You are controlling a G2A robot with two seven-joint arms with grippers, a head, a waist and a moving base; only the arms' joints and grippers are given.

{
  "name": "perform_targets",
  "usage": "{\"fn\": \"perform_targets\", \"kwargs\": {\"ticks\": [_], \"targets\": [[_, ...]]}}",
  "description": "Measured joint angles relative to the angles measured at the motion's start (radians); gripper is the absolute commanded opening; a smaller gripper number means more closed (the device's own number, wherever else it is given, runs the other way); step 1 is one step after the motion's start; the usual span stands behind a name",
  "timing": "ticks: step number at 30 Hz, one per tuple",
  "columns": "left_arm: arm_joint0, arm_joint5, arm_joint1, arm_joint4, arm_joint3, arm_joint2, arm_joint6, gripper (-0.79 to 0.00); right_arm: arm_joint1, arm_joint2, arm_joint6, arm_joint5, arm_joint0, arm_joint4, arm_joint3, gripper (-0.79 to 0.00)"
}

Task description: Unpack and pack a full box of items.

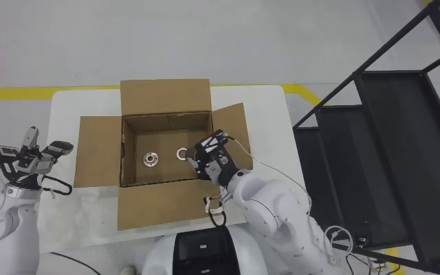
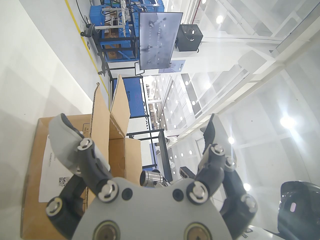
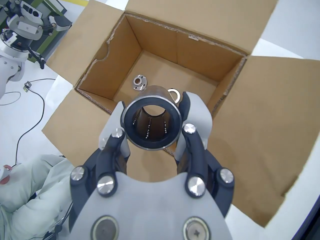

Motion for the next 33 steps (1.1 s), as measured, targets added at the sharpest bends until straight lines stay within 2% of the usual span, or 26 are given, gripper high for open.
{"fn": "perform_targets", "kwargs": {"ticks": [6, 15, 21, 27, 33], "targets": [[0.000, 0.000, 0.000, 0.000, 0.000, 0.000, 0.000, 0.000, 0.030, 0.186, -0.134, -0.088, -0.205, 0.045, -0.100, -0.785], [0.000, 0.000, 0.000, 0.000, 0.000, 0.000, 0.000, 0.000, 0.060, 0.512, -0.242, -0.275, -0.400, 0.233, -0.152, -0.785], [0.000, 0.000, 0.000, 0.000, 0.000, 0.000, 0.000, 0.000, 0.064, 0.687, -0.285, -0.249, -0.503, 0.356, -0.144, -0.785], [0.000, 0.000, 0.000, 0.000, 0.000, 0.000, 0.000, 0.000, 0.072, 0.742, -0.194, -0.222, -0.446, 0.458, -0.020, -0.785], [0.000, 0.000, 0.000, 0.000, 0.000, 0.000, 0.000, 0.000, 0.077, 0.636, -0.080, -0.084, -0.274, 0.356, 0.183, -0.785]]}}
